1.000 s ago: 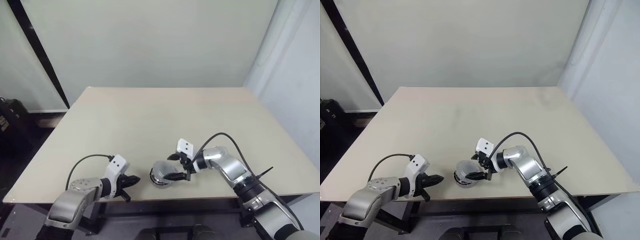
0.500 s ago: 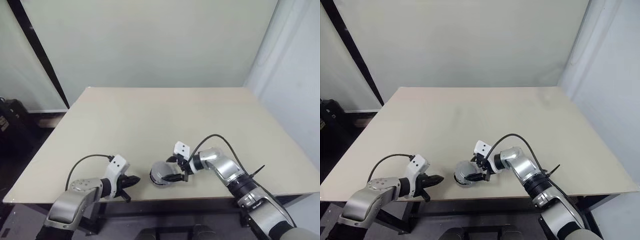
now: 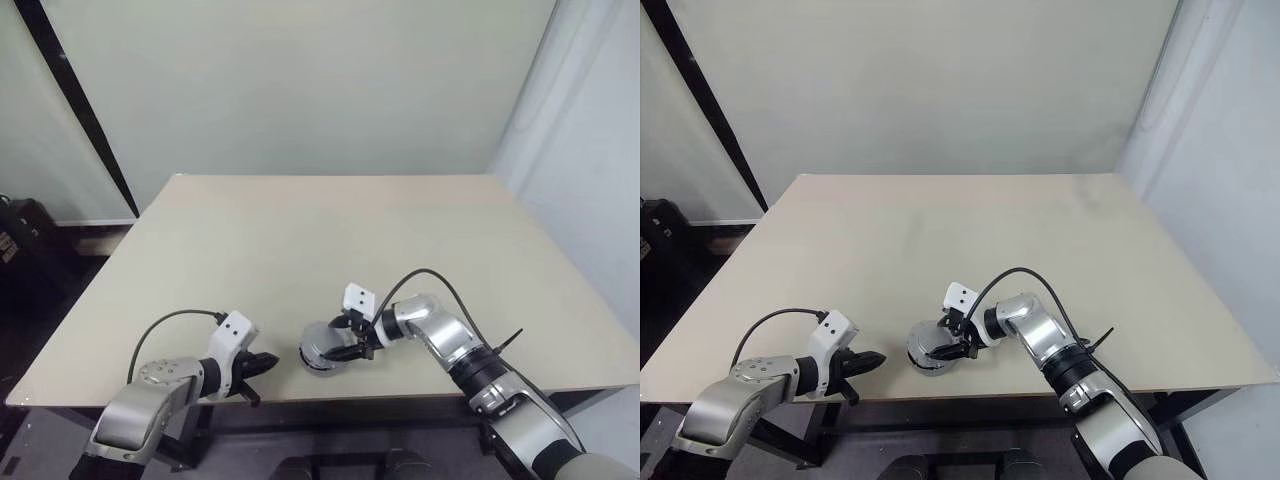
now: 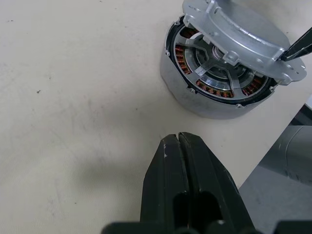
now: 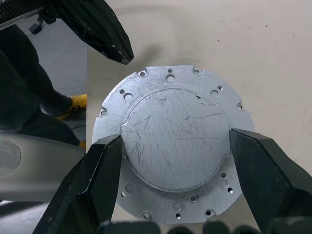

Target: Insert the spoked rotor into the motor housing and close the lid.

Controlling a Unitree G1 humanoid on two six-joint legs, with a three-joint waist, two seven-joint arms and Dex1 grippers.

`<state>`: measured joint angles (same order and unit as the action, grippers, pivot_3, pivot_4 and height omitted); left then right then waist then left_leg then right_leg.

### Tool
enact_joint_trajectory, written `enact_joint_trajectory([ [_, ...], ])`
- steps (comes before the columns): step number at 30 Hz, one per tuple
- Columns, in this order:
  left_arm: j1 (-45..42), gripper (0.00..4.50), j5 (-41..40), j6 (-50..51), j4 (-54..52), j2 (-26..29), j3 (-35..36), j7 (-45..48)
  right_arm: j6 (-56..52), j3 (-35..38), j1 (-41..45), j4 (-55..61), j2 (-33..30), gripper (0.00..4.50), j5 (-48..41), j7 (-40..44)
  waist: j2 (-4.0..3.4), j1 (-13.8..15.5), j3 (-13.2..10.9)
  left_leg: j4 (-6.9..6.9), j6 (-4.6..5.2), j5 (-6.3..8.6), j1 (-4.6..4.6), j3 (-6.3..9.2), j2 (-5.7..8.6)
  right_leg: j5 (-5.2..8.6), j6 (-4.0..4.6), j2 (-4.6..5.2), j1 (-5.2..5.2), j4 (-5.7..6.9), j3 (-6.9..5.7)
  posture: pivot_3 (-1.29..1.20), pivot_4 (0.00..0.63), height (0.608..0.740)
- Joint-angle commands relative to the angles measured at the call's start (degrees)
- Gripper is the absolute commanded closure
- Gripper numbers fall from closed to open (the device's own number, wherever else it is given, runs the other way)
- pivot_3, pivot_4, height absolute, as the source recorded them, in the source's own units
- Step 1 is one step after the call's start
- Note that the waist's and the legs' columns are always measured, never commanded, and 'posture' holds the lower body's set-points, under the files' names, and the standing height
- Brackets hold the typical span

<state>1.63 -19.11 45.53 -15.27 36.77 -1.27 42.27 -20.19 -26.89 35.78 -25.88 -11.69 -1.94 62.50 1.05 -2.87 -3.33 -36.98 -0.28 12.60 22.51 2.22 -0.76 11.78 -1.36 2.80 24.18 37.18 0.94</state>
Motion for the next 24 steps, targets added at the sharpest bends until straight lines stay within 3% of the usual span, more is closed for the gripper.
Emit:
enact_joint_trajectory([
  [1, -0.9, 4.50, -0.7, -0.4, -1.3, 0.2, 0.8, -0.2, -1.8, -1.5, 1.0, 3.0, -0.3, 1.27, 2.0, -0.2, 0.00, 0.0, 0.0, 0.00, 0.00, 0.00, 0.00, 0.00, 0.00, 0.00, 0.00, 0.00, 0.01, 0.03, 0.00, 0.00, 0.000, 0.740],
  [12, -1.8, 4.50, -0.4, -0.6, -0.6, -1.3, -0.6, -0.7, -9.0, -5.1, 1.8, 5.6, 0.7, 1.27, 7.7, -4.9, 0.00, 0.0, 0.0, -0.18, -0.03, -0.01, -0.19, -0.01, 0.01, 0.01, 0.02, 0.00, 0.00, 0.46, 0.03, 0.00, 0.000, 0.740],
  [24, -1.2, 4.50, -0.3, -1.0, -0.8, -2.7, -0.9, -1.4, -17.6, -3.6, 2.3, 7.9, 1.9, 1.27, 4.7, -4.9, -0.01, 0.0, 0.0, -0.33, -0.06, -0.02, -0.20, 0.00, 0.01, 0.02, 0.02, 0.02, 0.00, 0.46, 0.03, 0.00, 0.000, 0.740],
])
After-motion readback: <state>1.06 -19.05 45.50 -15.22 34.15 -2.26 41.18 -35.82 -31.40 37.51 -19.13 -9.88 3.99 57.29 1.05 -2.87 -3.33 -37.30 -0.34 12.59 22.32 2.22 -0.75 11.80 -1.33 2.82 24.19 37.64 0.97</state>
